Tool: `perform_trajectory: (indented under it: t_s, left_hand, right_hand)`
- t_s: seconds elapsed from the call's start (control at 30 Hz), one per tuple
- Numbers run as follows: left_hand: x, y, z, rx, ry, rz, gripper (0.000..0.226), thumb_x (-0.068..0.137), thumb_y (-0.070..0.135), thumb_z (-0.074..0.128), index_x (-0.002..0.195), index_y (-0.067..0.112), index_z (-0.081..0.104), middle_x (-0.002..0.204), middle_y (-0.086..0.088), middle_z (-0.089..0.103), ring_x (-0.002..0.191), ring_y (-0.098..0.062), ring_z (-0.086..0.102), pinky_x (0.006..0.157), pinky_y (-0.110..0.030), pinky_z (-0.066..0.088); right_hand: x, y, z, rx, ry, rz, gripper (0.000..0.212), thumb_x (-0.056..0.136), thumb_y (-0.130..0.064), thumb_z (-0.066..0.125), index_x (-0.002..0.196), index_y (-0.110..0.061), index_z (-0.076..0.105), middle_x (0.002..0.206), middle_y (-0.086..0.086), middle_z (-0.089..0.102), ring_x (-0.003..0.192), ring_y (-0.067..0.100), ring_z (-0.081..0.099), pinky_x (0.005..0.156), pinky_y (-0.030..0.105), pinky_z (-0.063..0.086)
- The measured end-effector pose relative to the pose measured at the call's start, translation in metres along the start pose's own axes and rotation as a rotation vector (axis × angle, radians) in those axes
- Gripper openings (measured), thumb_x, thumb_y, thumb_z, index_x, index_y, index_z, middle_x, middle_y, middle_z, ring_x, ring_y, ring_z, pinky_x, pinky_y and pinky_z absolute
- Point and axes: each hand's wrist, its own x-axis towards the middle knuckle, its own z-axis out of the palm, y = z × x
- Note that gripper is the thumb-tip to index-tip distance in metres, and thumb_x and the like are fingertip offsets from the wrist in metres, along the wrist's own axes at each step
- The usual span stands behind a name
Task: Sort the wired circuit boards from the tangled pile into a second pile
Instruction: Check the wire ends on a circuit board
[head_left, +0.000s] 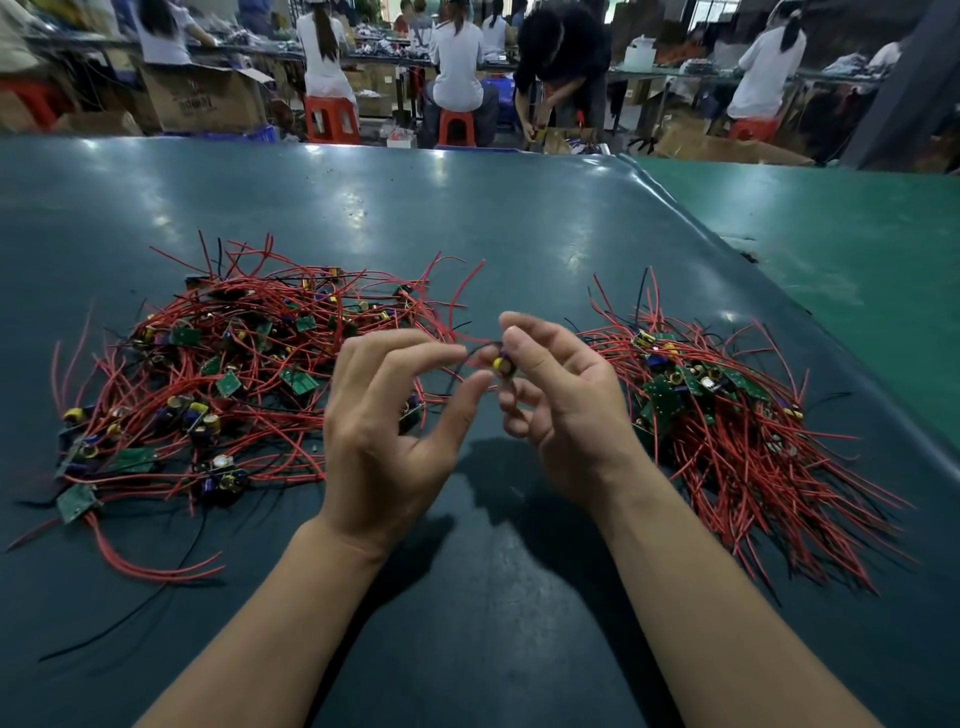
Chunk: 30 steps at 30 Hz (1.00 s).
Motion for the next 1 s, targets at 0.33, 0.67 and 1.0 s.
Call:
perform_trajectory:
  t_s: [0.33, 0.67, 1.0]
  left_hand:
    - [-0.007, -0.002, 0.010, -0.038, -0.370, -0.322, 0.038, 0.095, 0.029, 0.060, 0.122, 0.004, 0.066, 0.123, -0.006, 0.065, 0.118, -0.018, 0.058, 0.103, -0.037, 0.045]
    - [-0.005, 0.005, 0.012, -0.429, -0.263, -0.505, 0.019, 0.090, 0.023, 0.063, 0.108, 0.025, 0.067, 0.103, 0.005, 0.073, 0.098, -0.011, 0.069, 0.085, -0.032, 0.056]
    - [0.001, 0.005, 0.011, -0.456, -0.091, -0.638, 0.007, 0.087, 0.012, 0.070, 0.083, 0.017, 0.068, 0.073, 0.008, 0.070, 0.066, -0.001, 0.064, 0.062, -0.015, 0.051]
  right_hand:
    - [0.004, -0.005, -0.001, 0.504, 0.056, 0.179, 0.014, 0.093, -0.024, 0.050, 0.087, -0.012, 0.055, 0.078, 0.007, 0.069, 0.041, 0.003, 0.041, 0.034, 0.010, 0.032]
    - [0.004, -0.001, 0.002, 0.155, 0.066, 0.315, 0.021, 0.096, -0.030, 0.054, 0.085, -0.012, 0.055, 0.053, -0.001, 0.059, 0.033, 0.005, 0.038, 0.028, 0.015, 0.024]
    - [0.002, 0.015, 0.007, -0.354, 0.050, 0.040, 0.031, 0.102, -0.037, 0.048, 0.086, -0.012, 0.057, 0.055, 0.010, 0.065, 0.030, 0.015, 0.043, 0.034, 0.017, 0.030]
